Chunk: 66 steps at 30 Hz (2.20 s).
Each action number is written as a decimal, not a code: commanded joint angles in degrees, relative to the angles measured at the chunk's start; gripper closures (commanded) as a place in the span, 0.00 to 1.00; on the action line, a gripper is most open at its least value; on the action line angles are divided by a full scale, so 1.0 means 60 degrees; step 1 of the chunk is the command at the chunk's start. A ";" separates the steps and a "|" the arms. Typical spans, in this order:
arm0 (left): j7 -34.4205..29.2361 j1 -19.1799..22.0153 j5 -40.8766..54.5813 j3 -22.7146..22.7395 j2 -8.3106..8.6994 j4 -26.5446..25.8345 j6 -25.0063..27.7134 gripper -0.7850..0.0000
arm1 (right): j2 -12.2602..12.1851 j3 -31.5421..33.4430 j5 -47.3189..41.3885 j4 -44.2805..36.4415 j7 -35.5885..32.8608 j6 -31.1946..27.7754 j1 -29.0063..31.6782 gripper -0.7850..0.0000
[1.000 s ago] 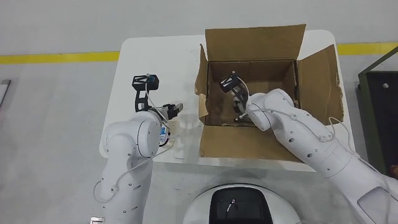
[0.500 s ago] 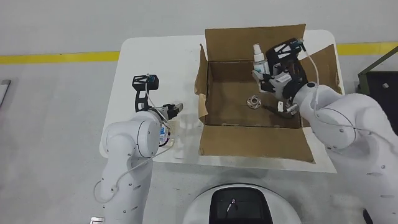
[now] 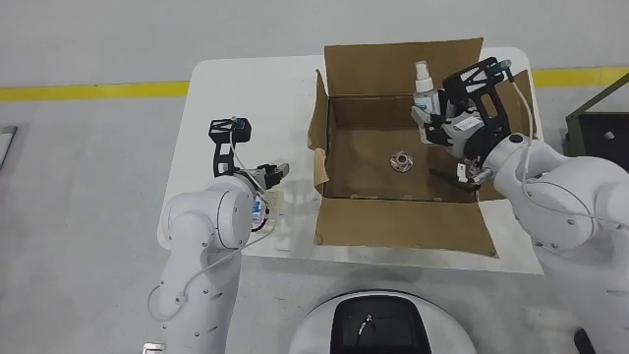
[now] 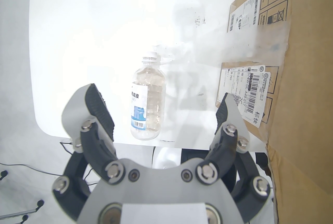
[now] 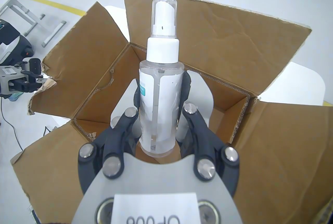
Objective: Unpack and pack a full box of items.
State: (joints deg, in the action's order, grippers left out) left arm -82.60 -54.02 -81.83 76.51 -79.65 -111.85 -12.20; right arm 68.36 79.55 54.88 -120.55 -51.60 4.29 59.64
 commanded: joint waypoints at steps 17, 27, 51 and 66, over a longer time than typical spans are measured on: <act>0.0000 0.0000 0.0000 0.0000 0.0000 0.0000 0.0000 0.00 | -0.0195 0.7169 -0.1182 -0.2017 -0.0770 0.0308 0.3792 1.00; 0.0000 0.0000 0.0000 0.0000 0.0000 0.0000 0.0000 0.00 | -0.0073 0.5767 -0.0404 -0.1194 -0.0403 -0.0103 0.6035 1.00; 0.0000 0.0000 0.0000 0.0000 0.0000 0.0000 0.0000 0.00 | -0.0208 0.3272 0.1458 0.1210 -0.0898 -0.0762 0.4884 0.93; 0.0000 0.0000 0.0000 0.0000 0.0000 0.0000 0.0000 0.00 | -0.0252 0.2876 0.1607 0.1585 -0.1075 -0.0816 0.4553 0.57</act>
State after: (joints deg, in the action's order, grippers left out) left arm -82.60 -54.02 -81.83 76.51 -79.65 -111.85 -12.20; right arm 66.86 96.82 64.54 -111.05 -58.06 -0.55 86.98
